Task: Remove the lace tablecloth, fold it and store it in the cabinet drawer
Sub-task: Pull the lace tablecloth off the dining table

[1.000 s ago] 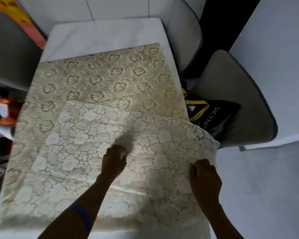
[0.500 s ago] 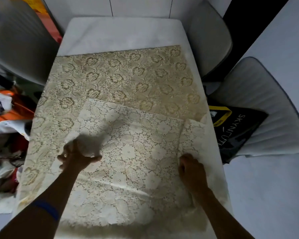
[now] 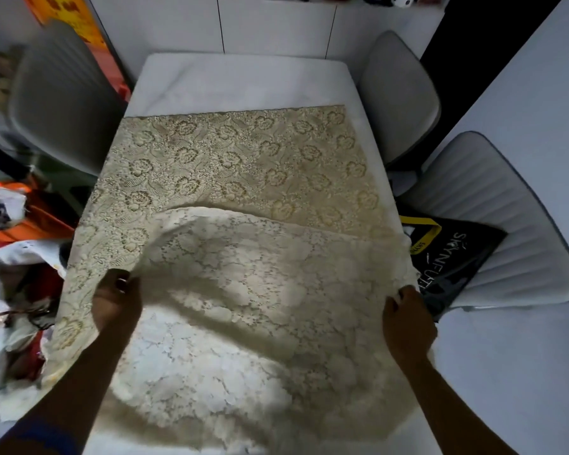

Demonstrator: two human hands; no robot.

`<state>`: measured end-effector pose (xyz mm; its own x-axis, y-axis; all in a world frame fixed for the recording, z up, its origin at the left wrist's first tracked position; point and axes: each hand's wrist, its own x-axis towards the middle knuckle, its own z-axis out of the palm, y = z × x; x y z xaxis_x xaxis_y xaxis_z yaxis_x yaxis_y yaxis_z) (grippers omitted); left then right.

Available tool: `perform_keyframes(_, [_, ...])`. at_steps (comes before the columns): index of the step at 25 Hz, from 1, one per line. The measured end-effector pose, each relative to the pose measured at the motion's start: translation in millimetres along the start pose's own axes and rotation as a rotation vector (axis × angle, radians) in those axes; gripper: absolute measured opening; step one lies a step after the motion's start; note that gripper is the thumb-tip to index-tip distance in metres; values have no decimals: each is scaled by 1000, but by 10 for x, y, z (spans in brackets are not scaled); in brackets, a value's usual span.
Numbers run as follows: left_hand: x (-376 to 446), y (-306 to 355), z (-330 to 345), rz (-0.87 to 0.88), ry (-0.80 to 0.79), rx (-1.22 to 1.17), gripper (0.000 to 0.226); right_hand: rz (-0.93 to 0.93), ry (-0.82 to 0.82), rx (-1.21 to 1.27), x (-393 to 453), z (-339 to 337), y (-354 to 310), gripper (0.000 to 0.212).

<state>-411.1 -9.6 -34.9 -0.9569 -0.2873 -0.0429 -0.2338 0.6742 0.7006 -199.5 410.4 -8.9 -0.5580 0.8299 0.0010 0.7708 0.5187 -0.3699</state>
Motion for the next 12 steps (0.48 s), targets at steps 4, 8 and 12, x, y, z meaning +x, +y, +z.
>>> perform_keyframes(4, [232,0,-162,-38,164,-1,23,-54,124,103,105,-159,-45,24])
perform_keyframes(8, [-279,109,7,-39,-102,425,73,-43,-329,-222,-62,-50,73,63])
perform_keyframes(12, [-1110,448,464,480,-488,518,66,-76,-456,-76,-153,-59,214,55])
